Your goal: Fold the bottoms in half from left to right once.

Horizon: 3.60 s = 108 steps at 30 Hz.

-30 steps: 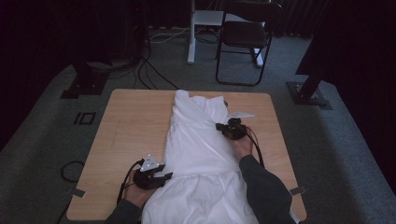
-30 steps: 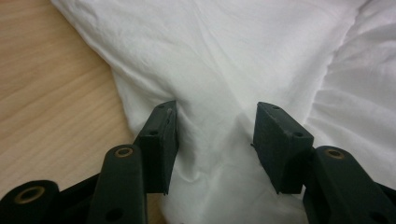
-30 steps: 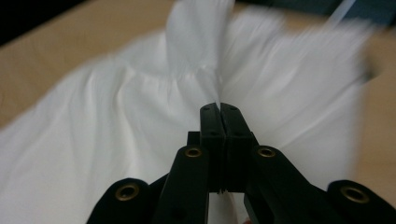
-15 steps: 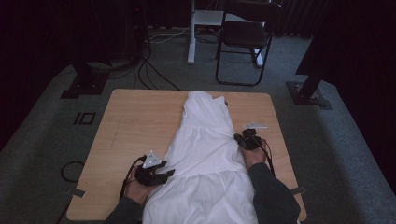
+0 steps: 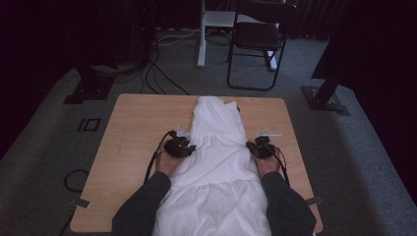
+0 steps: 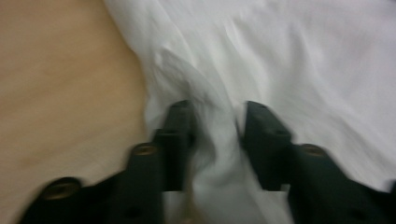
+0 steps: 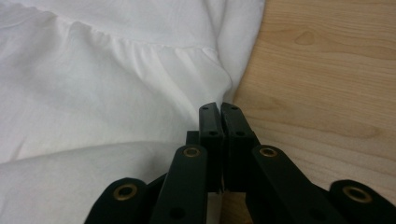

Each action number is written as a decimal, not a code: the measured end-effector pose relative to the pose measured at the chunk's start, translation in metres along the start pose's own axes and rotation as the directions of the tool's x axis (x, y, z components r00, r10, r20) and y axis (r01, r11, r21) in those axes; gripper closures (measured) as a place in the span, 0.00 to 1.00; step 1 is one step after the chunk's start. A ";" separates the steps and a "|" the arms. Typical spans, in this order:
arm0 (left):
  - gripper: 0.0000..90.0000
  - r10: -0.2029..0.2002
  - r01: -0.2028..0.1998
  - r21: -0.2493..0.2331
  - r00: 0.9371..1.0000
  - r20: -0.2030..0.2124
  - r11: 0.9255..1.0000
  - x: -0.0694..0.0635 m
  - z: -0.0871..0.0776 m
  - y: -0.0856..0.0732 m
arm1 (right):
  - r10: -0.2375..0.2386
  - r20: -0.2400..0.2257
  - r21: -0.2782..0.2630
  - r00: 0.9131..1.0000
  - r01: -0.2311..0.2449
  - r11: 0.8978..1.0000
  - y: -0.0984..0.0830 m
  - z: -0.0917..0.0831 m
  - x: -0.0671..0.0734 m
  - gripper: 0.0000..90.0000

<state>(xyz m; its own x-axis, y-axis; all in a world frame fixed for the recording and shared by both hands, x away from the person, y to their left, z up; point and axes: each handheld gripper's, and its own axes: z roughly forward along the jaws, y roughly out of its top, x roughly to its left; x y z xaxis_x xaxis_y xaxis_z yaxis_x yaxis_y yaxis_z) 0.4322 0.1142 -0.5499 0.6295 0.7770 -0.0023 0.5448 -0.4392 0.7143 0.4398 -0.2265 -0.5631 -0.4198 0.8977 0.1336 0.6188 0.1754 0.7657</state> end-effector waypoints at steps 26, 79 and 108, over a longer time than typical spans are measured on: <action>0.82 0.076 -0.073 -0.055 0.995 0.059 0.996 -0.064 -0.073 -0.087 | -0.078 -0.192 -0.013 0.978 0.077 0.997 -0.032 -0.089 0.043 0.76; 0.75 0.079 -0.069 -0.078 0.988 0.132 0.995 -0.090 -0.089 -0.109 | -0.073 -0.006 0.057 0.997 0.073 0.996 0.021 0.023 0.041 0.84; 0.34 -0.114 0.113 -0.017 0.993 -0.018 0.993 -0.004 0.027 0.022 | -0.095 -0.077 0.009 0.992 0.096 0.995 0.013 0.025 0.049 0.88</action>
<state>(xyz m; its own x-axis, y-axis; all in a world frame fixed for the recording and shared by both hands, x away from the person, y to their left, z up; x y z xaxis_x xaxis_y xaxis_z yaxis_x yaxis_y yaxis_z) 0.4570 0.0888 -0.5530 0.5533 0.8300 -0.0706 0.6029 -0.3406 0.7214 0.4435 -0.1703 -0.5621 -0.5266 0.8432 0.1083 0.5813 0.2642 0.7696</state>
